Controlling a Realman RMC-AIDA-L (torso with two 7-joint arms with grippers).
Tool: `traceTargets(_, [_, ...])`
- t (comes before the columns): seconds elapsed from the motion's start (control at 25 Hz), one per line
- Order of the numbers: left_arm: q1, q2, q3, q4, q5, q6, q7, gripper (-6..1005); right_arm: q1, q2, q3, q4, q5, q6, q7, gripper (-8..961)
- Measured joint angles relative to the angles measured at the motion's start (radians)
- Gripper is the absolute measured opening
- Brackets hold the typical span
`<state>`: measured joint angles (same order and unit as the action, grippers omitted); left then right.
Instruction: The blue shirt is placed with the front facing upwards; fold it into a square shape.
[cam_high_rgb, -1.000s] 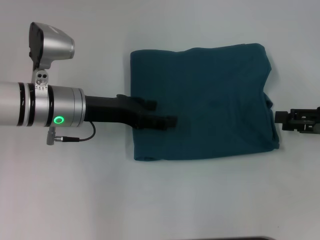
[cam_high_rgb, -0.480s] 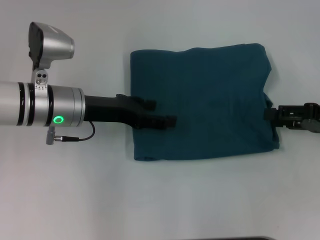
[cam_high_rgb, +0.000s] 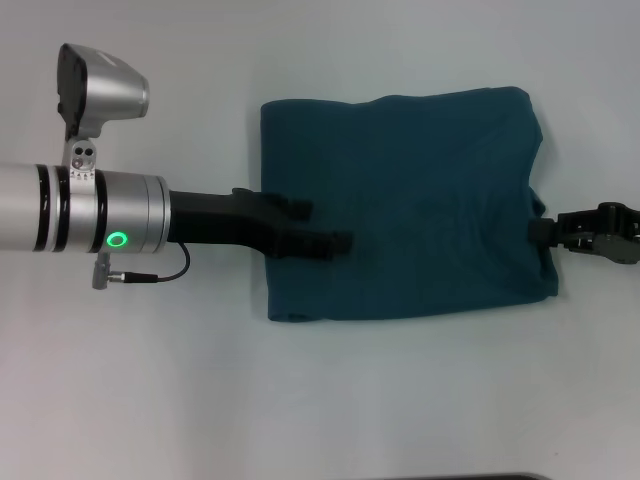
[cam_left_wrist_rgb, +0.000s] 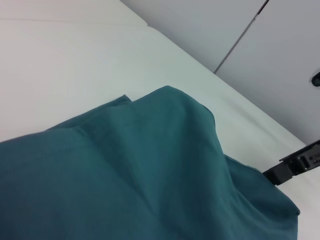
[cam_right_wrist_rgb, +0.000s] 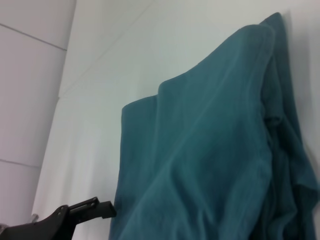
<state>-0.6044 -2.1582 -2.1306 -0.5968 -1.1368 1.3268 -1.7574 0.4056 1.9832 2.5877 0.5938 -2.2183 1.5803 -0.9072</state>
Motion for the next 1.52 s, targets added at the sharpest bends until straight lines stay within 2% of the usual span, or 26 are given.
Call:
traceTargets(0.16, [0.001, 0.000, 0.000, 0.000, 0.000, -0.001, 0.002, 917, 0.001, 0.000, 0.000, -0.006, 0.000, -0.016, 0.001, 160])
traceTargets(0.56, [0.003, 0.000, 0.000, 0.000, 0.000, -0.002, 0.004, 917, 0.002, 0.000, 0.000, -0.006, -0.001, -0.022, 0.003, 43])
traceTargets(0.92, [0.003, 0.000, 0.000, 0.000, 0.000, -0.003, 0.004, 917, -0.002, -0.002, 0.000, -0.005, -0.001, -0.013, 0.004, 11])
traceTargets(1.12, [0.002, 0.000, 0.000, 0.000, 0.000, -0.003, 0.004, 917, 0.002, -0.010, -0.005, -0.003, -0.020, 0.013, 0.004, 32])
traceTargets(1.32, [0.002, 0.000, 0.000, 0.000, 0.000, -0.003, 0.004, 917, 0.011, -0.009, -0.006, -0.002, -0.023, 0.011, 0.006, 245])
traceTargets(1.52, [0.002, 0.000, 0.001, 0.000, 0.000, -0.003, 0.003, 916, 0.026, -0.004, -0.010, -0.005, -0.027, 0.002, 0.014, 355])
